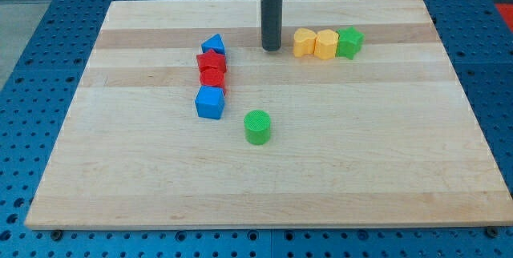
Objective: Move your arm towards bottom center
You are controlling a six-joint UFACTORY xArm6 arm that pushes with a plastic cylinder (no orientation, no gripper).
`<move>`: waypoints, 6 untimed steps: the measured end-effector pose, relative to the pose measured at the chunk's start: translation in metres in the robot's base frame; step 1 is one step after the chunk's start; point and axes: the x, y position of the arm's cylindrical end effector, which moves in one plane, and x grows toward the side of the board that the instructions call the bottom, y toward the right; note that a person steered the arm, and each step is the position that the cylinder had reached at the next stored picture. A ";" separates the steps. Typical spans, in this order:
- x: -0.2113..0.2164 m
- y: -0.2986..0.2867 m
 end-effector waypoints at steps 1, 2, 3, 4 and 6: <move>0.015 0.000; 0.034 0.000; 0.060 0.009; 0.098 0.047; 0.186 0.074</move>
